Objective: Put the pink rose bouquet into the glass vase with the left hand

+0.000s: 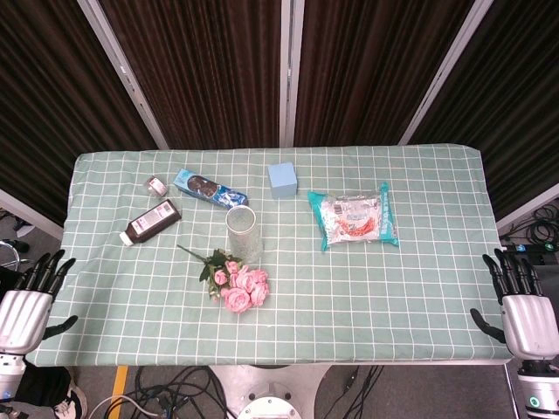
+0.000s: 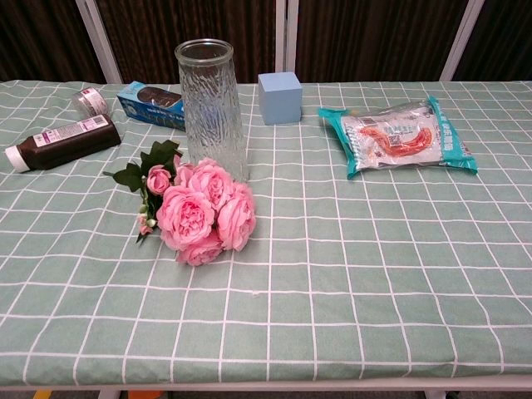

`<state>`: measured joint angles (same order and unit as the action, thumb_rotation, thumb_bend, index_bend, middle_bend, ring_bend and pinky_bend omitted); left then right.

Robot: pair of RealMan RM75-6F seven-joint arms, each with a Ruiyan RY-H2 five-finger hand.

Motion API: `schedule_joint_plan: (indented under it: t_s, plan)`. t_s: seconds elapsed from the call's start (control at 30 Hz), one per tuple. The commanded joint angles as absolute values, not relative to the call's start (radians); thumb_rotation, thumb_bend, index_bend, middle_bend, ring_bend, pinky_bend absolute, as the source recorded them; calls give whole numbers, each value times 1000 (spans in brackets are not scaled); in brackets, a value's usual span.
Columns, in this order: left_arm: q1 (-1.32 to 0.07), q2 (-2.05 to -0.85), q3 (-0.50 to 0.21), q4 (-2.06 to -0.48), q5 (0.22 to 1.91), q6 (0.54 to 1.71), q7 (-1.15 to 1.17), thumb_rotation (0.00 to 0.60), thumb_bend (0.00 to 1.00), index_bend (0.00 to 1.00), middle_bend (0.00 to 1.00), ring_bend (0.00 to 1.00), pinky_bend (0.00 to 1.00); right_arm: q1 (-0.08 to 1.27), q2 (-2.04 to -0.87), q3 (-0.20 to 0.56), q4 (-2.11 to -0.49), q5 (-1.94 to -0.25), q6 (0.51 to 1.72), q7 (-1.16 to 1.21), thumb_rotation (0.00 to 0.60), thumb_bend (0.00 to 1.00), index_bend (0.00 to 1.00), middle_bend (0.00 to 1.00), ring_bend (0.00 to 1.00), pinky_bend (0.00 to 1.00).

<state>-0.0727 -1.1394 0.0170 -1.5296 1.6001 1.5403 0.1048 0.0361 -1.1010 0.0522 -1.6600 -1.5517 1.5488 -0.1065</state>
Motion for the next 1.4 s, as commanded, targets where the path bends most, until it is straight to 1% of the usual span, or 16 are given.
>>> schedule_joint_plan:
  t_s: [0.03, 0.27, 0.37, 0.53, 0.7, 0.87, 1.1, 1.4]
  plan:
    - [-69, -1138, 17, -1532, 1596, 1541, 102, 600, 4, 85, 8, 0, 202, 34, -1102, 50, -1658, -1551, 1547, -100, 600, 136, 0, 0, 0, 0]
    - [-67, -1138, 31, -1549, 1612, 1532, 101, 600, 4, 85, 7, 0, 203, 27, -1080, 49, -1665, -1553, 1557, -81, 600, 136, 0, 0, 0, 0]
    - [-78, -1133, 46, -1559, 1635, 1510, 77, 600, 4, 85, 8, 0, 203, 25, -1072, 54, -1672, -1547, 1561, -78, 600, 136, 0, 0, 0, 0]
    - [-125, -1139, 76, -1582, 1718, 1452, 77, 600, 4, 85, 7, 0, 203, 33, -1075, 55, -1673, -1538, 1540, -87, 600, 136, 0, 0, 0, 0]
    - [-183, -1182, 91, -1599, 1813, 1398, 145, 600, 4, 85, 7, 0, 204, 41, -1085, 54, -1673, -1528, 1519, -93, 600, 137, 0, 0, 0, 0]
    - [-243, -1215, 76, -1620, 1826, 1317, 194, 600, 4, 85, 7, 0, 204, 38, -1082, 56, -1678, -1526, 1525, -98, 600, 136, 0, 0, 0, 0]
    - [-333, -1253, 44, -1679, 1758, 1164, 208, 600, 4, 82, 7, 0, 204, 30, -1081, 56, -1671, -1518, 1532, -90, 600, 136, 0, 0, 0, 0]
    - [-411, -1292, -6, -1693, 1658, 1058, 235, 600, 5, 81, 7, 0, 204, 26, -1080, 53, -1663, -1516, 1532, -86, 600, 136, 0, 0, 0, 0]
